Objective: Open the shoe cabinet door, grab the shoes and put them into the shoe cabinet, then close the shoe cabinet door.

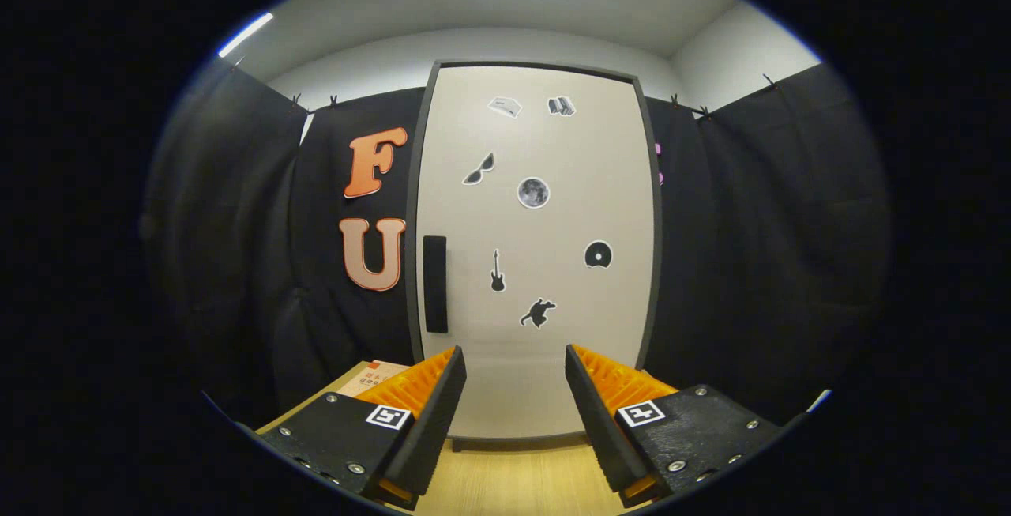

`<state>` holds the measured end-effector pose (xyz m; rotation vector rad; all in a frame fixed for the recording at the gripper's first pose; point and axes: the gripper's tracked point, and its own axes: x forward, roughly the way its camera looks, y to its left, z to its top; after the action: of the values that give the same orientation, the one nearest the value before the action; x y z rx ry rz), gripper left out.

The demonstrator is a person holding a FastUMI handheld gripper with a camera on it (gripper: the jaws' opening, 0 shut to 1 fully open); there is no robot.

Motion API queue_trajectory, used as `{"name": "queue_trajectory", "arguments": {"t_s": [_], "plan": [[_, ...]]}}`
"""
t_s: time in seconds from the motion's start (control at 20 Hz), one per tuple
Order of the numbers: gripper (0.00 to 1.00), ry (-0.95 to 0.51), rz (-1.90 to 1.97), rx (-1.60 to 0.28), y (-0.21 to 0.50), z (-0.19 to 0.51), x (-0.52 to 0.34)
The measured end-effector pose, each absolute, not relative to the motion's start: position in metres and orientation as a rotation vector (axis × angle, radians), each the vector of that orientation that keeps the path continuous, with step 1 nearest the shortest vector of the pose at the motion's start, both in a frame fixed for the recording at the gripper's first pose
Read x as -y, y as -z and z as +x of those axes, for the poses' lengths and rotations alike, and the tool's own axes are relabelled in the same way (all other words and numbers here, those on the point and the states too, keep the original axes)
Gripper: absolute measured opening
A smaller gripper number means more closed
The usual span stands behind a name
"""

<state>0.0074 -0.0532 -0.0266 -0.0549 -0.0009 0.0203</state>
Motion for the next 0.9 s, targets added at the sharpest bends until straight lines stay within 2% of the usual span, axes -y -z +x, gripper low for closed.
{"name": "queue_trajectory", "arguments": {"t_s": [0.45, 0.9], "plan": [[0.82, -0.001, -0.055, 0.015, 0.003, -0.067, 0.064], [0.83, 0.000, -0.077, 0.017, -0.006, -0.078, 0.063]]}}
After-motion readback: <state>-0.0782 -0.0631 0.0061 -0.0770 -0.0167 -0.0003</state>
